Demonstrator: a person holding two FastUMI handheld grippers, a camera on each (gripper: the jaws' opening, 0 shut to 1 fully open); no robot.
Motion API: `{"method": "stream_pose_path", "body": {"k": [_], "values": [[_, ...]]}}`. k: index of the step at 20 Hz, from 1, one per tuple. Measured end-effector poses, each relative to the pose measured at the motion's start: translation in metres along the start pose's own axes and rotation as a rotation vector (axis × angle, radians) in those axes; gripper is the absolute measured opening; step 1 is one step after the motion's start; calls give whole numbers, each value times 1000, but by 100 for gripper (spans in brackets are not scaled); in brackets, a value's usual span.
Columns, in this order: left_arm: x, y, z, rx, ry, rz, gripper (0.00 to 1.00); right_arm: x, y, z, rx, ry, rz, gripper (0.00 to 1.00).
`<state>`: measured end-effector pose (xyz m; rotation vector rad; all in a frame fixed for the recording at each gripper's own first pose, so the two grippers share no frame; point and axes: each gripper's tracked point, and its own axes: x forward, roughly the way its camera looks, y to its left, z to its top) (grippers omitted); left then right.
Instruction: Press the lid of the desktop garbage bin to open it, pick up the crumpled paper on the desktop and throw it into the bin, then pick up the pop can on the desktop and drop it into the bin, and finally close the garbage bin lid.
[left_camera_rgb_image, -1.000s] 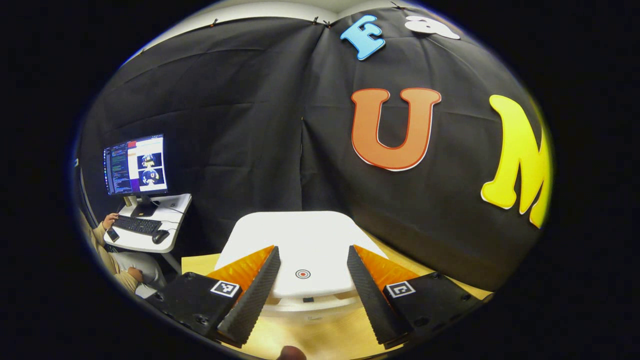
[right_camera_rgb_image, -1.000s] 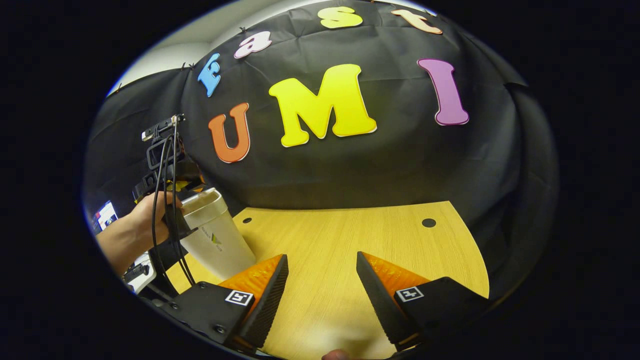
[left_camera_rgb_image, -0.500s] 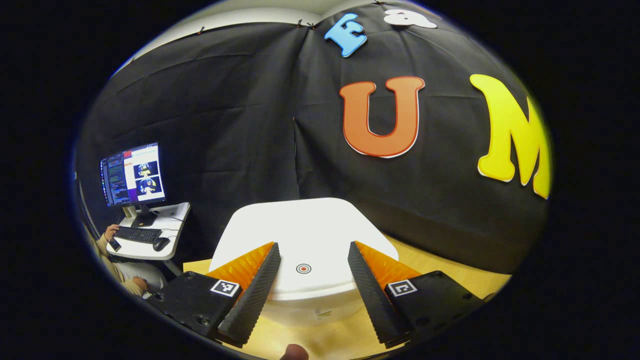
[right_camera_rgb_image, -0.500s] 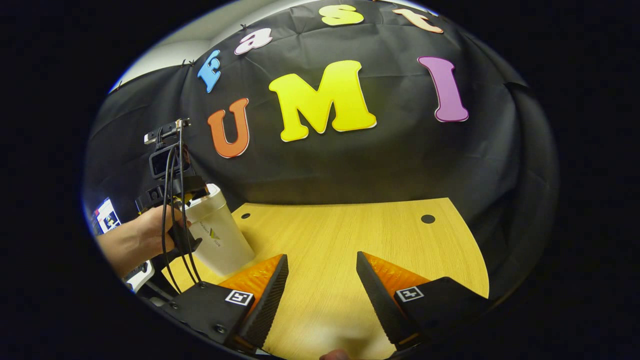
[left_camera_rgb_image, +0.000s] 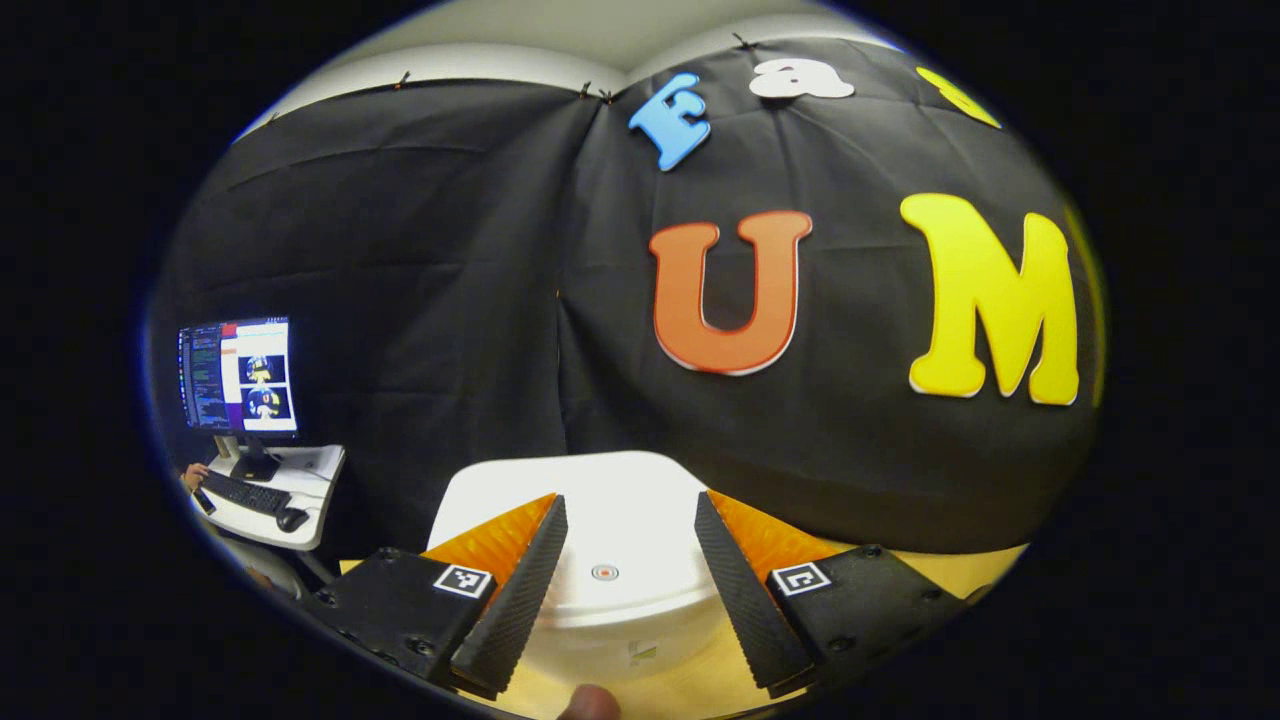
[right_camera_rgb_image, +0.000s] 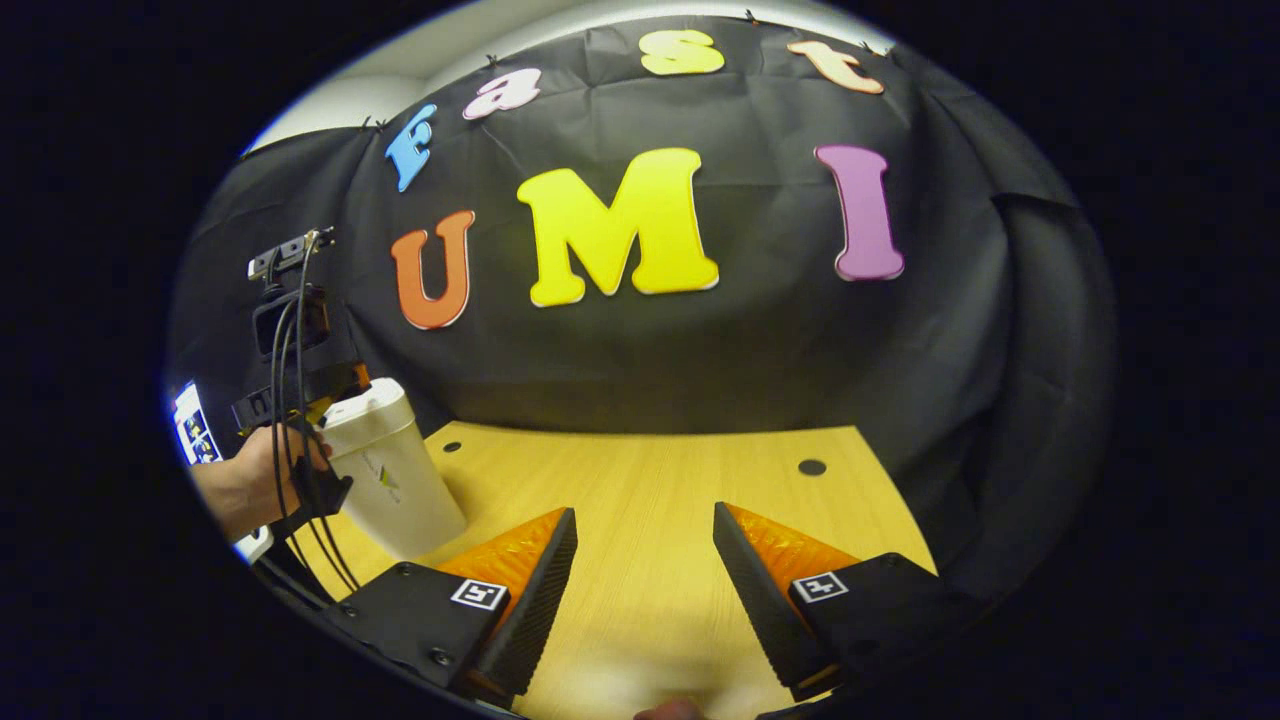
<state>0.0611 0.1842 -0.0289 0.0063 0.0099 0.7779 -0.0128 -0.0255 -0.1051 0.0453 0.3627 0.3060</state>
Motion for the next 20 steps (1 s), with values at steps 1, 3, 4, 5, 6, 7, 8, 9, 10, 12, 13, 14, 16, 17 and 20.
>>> {"method": "stream_pose_path", "body": {"k": [1, 3, 4, 5, 6, 7, 8, 9, 10, 12, 13, 14, 16, 17, 20], "values": [[-5, -10, 17, 7, -25, -49, 85, 1, 3, 10, -8, -28, -8, 88], [-18, -23, 40, 28, -65, -160, 83, 3, 8, 24, -20, -69, -19, 88], [-23, -37, 52, 41, -81, -215, 83, 2, 11, 31, -22, -88, -21, 88], [-31, -46, 59, 54, -84, -268, 84, 2, 15, 37, -21, -105, -24, 88], [-39, -50, 65, 53, -86, -323, 83, 0, 17, 42, -19, -120, -28, 87], [-49, -55, 70, 44, -86, -378, 84, -1, 21, 49, -21, -137, -31, 87], [-58, -59, 75, 27, -86, -433, 84, -4, 21, 54, -25, -154, -42, 87], [-71, -65, 83, 2, -82, -490, 84, -7, 23, 59, -27, -172, -50, 87], [-82, -75, 92, -25, -75, -547, 84, -11, 27, 64, -24, -187, -53, 87], [-101, -87, 108, -55, -83, -638, 84, -17, 31, 73, -26, -212, -61, 87], [-111, -93, 113, -62, -89, -682, 84, -20, 33, 78, -30, -226, -69, 87], [-123, -99, 113, -64, -100, -723, 84, -22, 33, 82, -34, -240, -79, 87], [-151, -101, 108, -53, -124, -760, 84, -28, 32, 91, -43, -274, -108, 87], [-161, -101, 104, -45, -133, -768, 83, -31, 32, 94, -39, -286, -117, 87], [-172, -100, 88, -41, -111, -779, 84, -38, 33, 93, -35, -295, -144, 81]]}}
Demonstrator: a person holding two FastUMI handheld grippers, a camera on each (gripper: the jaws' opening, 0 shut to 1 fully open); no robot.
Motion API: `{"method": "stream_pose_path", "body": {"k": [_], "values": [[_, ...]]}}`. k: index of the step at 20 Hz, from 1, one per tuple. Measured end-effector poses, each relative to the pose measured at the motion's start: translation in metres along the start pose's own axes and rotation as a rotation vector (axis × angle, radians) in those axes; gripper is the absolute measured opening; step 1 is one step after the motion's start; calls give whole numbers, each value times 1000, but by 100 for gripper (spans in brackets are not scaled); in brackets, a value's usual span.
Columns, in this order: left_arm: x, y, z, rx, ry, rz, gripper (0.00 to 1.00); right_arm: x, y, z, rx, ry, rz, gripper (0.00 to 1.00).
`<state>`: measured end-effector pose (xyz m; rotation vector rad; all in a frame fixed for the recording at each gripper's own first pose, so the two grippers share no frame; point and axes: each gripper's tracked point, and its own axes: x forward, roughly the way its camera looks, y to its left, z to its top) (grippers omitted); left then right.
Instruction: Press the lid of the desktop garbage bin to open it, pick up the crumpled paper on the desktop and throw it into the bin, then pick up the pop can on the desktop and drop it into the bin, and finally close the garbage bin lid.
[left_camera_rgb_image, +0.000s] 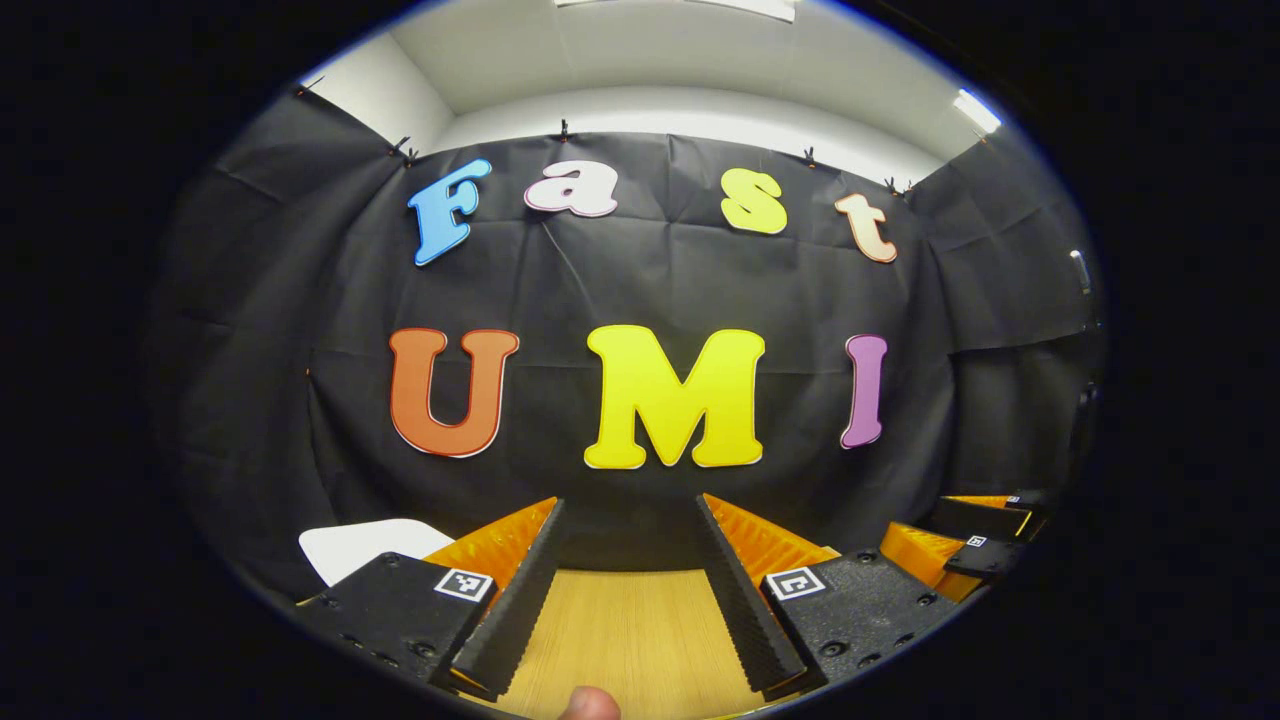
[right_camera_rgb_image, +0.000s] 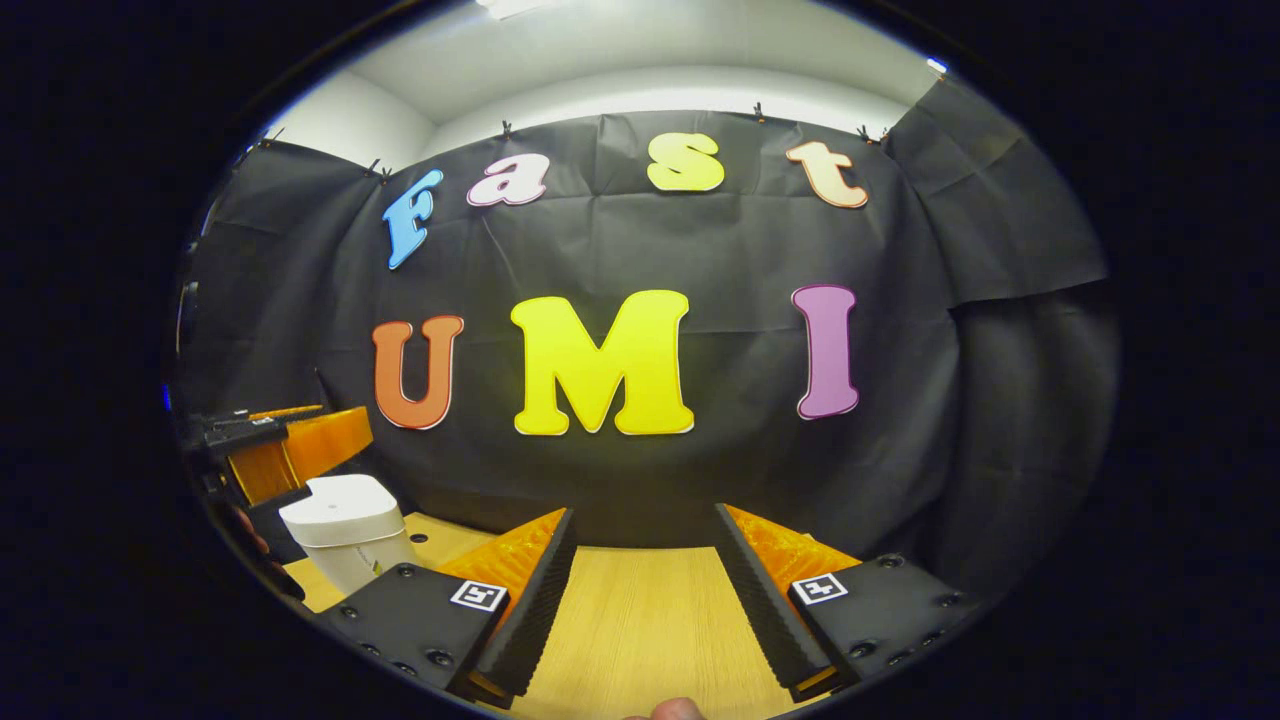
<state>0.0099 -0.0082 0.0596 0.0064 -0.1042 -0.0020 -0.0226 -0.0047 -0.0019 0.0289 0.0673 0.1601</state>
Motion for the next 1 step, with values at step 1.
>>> {"method": "stream_pose_path", "body": {"k": [1], "values": [[-4, -2, -7, -1, 9, 1, 84, -2, -2, 2, -6, -6, -13, 81]]}}
